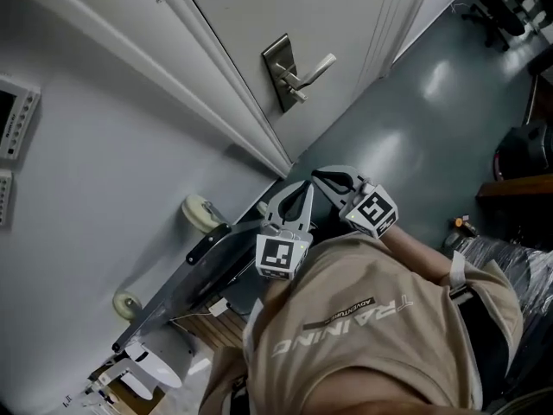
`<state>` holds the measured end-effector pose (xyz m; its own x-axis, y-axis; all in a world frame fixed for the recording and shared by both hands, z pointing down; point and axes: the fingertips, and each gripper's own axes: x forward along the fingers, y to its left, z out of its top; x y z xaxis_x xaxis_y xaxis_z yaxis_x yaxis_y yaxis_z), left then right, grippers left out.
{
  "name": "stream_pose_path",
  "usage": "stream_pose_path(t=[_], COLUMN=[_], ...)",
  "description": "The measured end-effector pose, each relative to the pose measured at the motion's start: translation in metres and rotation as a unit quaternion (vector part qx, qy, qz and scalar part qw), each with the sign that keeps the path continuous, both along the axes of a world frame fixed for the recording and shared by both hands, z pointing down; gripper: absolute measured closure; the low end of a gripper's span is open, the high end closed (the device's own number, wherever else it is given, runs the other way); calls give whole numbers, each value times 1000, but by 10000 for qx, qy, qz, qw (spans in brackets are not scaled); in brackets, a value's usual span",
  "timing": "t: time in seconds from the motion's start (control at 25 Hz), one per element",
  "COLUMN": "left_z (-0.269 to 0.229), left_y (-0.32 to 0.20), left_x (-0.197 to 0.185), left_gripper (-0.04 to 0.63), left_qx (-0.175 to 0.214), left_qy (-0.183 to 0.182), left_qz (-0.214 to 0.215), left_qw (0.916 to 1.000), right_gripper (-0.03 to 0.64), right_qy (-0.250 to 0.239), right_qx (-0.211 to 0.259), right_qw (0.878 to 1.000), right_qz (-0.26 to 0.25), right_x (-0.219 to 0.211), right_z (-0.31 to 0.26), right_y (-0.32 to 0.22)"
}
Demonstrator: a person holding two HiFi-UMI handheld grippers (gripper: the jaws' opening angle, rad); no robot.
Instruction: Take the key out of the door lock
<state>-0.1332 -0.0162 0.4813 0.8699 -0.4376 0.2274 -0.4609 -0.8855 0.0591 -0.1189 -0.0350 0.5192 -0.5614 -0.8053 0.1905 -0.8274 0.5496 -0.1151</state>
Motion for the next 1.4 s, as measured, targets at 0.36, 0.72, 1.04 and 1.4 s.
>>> stream_pose_path(t=[0.36,0.72,1.04,1.4], left_z=[8,25,30,32], left_y=[0,-6,-40,-82], left_x=[15,37,75,104], left_gripper=[586,586,586,586], left_qx=[-83,-309,-291,-389], left_qy=[120,77,-134,-297], left_qz=[429,541,124,-869], left_qw=[9990,9980,9994,9950], right_gripper=[601,601,601,601], right_qy=[519,607,639,467], right_qx=[99,-66,184,222], right_qw=[9970,9956,9975,9944], right_qz=[566,706,250,-921], right_x=[29,54,92,127], right_z=[-12,-7,-9,1], right_y=[16,18,-23,-71])
